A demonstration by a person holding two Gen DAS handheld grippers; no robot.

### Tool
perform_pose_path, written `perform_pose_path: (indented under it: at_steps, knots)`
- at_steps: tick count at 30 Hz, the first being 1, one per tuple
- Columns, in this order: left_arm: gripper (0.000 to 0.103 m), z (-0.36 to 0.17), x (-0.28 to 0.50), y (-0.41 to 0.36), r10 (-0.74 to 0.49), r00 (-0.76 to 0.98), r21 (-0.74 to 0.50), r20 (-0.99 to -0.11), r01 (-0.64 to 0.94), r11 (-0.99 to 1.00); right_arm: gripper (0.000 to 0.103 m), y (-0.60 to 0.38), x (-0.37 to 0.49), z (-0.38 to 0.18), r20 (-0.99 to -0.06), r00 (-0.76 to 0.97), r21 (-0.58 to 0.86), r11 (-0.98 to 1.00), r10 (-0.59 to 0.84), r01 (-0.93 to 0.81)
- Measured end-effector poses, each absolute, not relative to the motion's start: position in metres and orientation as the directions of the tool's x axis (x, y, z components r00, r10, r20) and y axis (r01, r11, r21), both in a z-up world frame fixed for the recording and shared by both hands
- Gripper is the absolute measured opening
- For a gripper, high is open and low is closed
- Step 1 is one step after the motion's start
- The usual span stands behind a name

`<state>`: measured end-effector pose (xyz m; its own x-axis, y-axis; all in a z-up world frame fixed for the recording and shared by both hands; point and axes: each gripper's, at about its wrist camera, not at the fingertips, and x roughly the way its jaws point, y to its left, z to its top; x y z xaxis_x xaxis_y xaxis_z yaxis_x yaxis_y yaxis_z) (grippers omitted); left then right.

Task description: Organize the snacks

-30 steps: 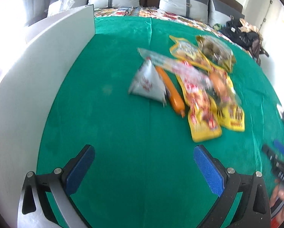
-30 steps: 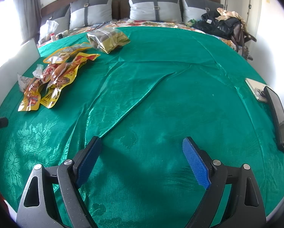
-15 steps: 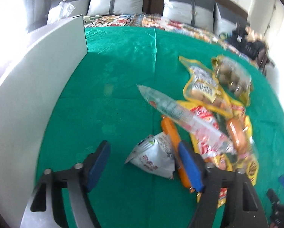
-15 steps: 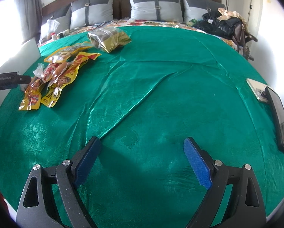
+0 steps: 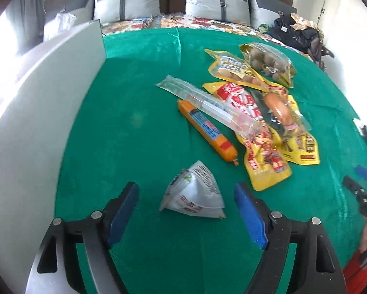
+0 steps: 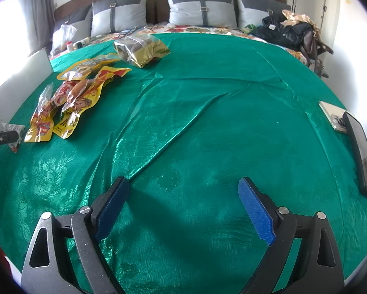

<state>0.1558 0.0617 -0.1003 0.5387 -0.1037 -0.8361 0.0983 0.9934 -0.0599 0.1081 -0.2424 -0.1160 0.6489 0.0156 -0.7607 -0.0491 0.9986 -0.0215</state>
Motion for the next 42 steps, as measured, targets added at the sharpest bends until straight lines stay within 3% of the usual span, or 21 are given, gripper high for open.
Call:
perform_pose_path:
  at_steps: [4, 6, 8, 42]
  knots:
    - [0.08, -0.11, 0.165, 0.064, -0.069, 0.549, -0.048, -0.833, 0.052, 0.997, 0.093, -0.242, 0.109, -0.116, -0.76, 0.65, -0.021, 0.999, 0.017, -0.05]
    - [0.087, -0.115, 0.167, 0.062, -0.018, 0.561, 0.01, -0.827, 0.047, 0.999, 0.093, -0.243, 0.108, -0.116, -0.76, 0.65, -0.02, 0.999, 0.017, -0.05]
    - [0.103, -0.12, 0.167, 0.07, -0.012, 0.569, -0.001, -0.822, 0.02, 1.0, 0.093, -0.243, 0.108, -0.116, -0.76, 0.65, -0.02, 0.999, 0.017, -0.05]
    - [0.103, -0.121, 0.168, 0.083, 0.016, 0.583, -0.003, -0.813, -0.031, 1.0, 0.092, -0.241, 0.113, -0.112, -0.791, 0.612, -0.002, 1.0, 0.007, -0.014]
